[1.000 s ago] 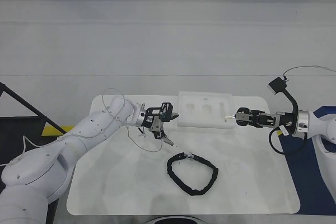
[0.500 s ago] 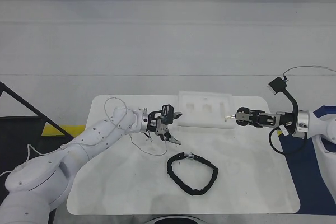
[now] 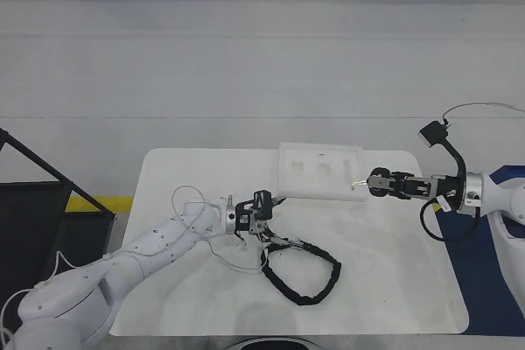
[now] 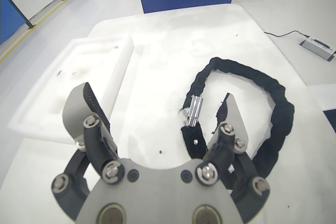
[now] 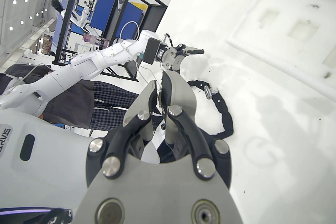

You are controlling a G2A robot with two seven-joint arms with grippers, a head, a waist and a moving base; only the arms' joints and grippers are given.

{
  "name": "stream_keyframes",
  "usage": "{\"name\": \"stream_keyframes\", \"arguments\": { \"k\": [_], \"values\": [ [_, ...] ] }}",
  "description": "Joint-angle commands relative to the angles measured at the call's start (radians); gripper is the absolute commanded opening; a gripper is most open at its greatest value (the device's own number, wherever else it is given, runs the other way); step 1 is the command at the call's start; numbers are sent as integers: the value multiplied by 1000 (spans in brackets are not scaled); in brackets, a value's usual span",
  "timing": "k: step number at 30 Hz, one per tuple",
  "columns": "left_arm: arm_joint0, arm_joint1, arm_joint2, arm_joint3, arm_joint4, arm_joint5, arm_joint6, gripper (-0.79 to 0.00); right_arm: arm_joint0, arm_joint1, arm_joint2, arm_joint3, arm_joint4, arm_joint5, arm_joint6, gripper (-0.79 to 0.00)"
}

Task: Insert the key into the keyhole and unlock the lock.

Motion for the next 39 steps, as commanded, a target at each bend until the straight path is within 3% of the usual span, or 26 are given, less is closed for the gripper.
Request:
{"name": "stream_keyframes", "arguments": {
  "k": [1,7,20,39],
  "values": [
    [11,-4,-3,3,7,4,1,0,0,0,0,0,0,0,0,-785],
    [23,-31,6,50,70,9,10,0,0,0,0,0,0,0,0,-785],
    [21,-136,42,171,160,8,68,0,0,0,0,0,0,0,0,-785],
    [44,-137,23,165,136,24,36,0,0,0,0,0,0,0,0,-785]
  ]
}}
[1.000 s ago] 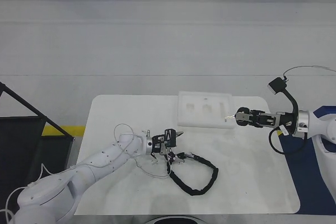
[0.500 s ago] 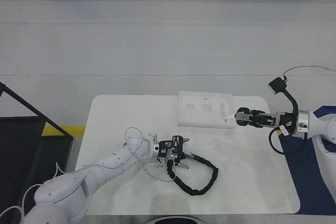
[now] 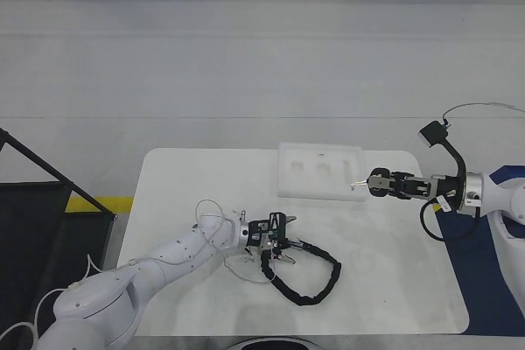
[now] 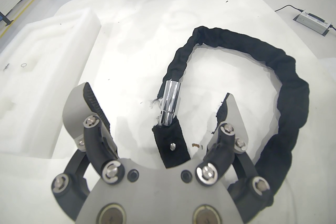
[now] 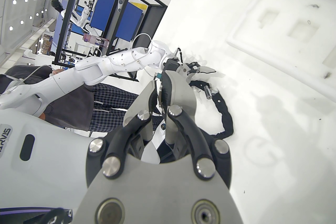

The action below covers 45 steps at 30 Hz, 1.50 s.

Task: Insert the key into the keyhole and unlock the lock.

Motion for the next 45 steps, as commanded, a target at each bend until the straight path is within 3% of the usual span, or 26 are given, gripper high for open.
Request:
{"name": "stream_keyframes", "arguments": {
  "k": [1,16,23,30,41,45],
  "values": [
    [7,2,-11,-3,-5,6,-13,0,0,0,0,0,0,0,0,-785],
    [4,-4,-54,5,32,-52,-66,-18,0,0,0,0,0,0,0,-785],
    [0,-16,-58,24,59,-89,-73,-179,0,0,0,0,0,0,0,-785],
    [1,-31,-59,46,87,-97,-64,-237,0,0,0,0,0,0,0,-785],
    [-9,-54,-59,75,136,-106,-45,-413,0,0,0,0,0,0,0,-785],
    [-13,-63,-59,87,150,-105,-42,-422,0,0,0,0,0,0,0,-785]
  ]
}}
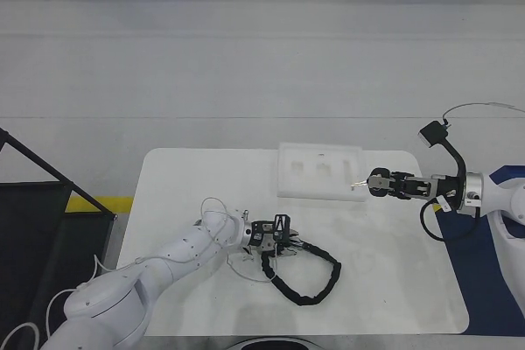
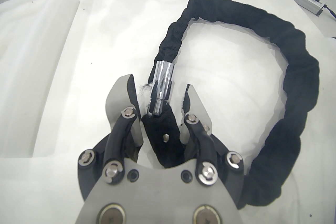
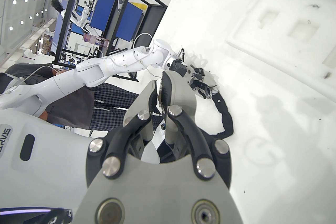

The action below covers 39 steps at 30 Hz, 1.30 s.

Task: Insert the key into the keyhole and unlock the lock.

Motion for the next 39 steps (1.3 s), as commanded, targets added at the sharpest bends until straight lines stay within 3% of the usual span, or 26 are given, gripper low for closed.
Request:
{"name": "stream_keyframes", "arguments": {
  "k": [1,3,7,14,21,32,39],
  "values": [
    [-2,-4,1,6,7,-1,-1,-428,0,0,0,0,0,0,0,-785],
    [-3,-9,2,12,14,-4,-5,-496,0,0,0,0,0,0,0,-785],
    [-5,-19,0,27,20,-4,-10,-785,0,0,0,0,0,0,0,-785],
    [-1,-25,-19,32,15,31,14,-785,0,0,0,0,0,0,0,-785],
    [21,-3,-62,-25,-8,42,87,-785,0,0,0,0,0,0,0,-785],
    [108,75,-186,-265,-66,37,157,-785,0,0,0,0,0,0,0,-785],
    [179,127,-288,-464,-88,40,93,-785,-17,7,7,-40,-53,38,1,-785]
  ]
}}
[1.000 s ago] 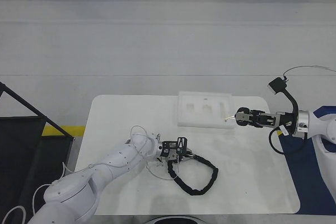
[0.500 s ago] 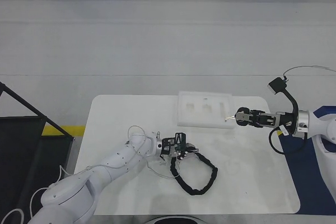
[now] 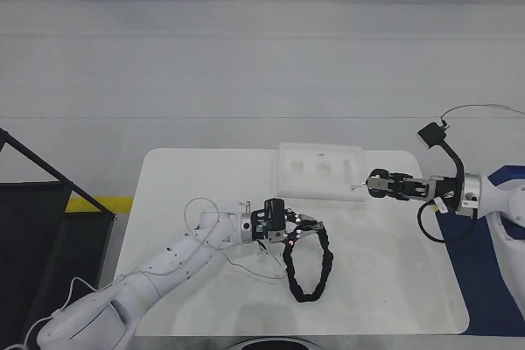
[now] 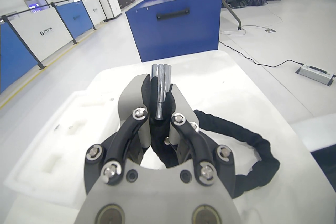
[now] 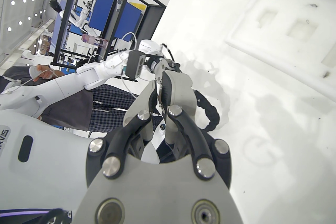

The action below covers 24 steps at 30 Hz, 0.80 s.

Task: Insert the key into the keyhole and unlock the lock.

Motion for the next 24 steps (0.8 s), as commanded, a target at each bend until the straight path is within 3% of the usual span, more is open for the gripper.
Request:
{"name": "stream_keyframes", "arguments": {
  "k": [1,9,14,19,24],
  "values": [
    [19,10,-24,-54,-5,2,-21,-785,-6,5,13,-20,-15,30,18,-785],
    [81,43,-120,-252,-19,17,-85,-785,-72,32,143,-176,-8,143,104,-785],
    [95,50,-162,-333,-19,37,-110,-785,-126,39,223,-253,53,171,98,-785],
    [69,40,-171,-358,-44,38,-141,-785,-181,42,274,-306,108,174,64,-785],
    [13,15,-149,-321,-81,42,-153,-785,-226,44,300,-335,141,174,26,-785]
  ]
}}
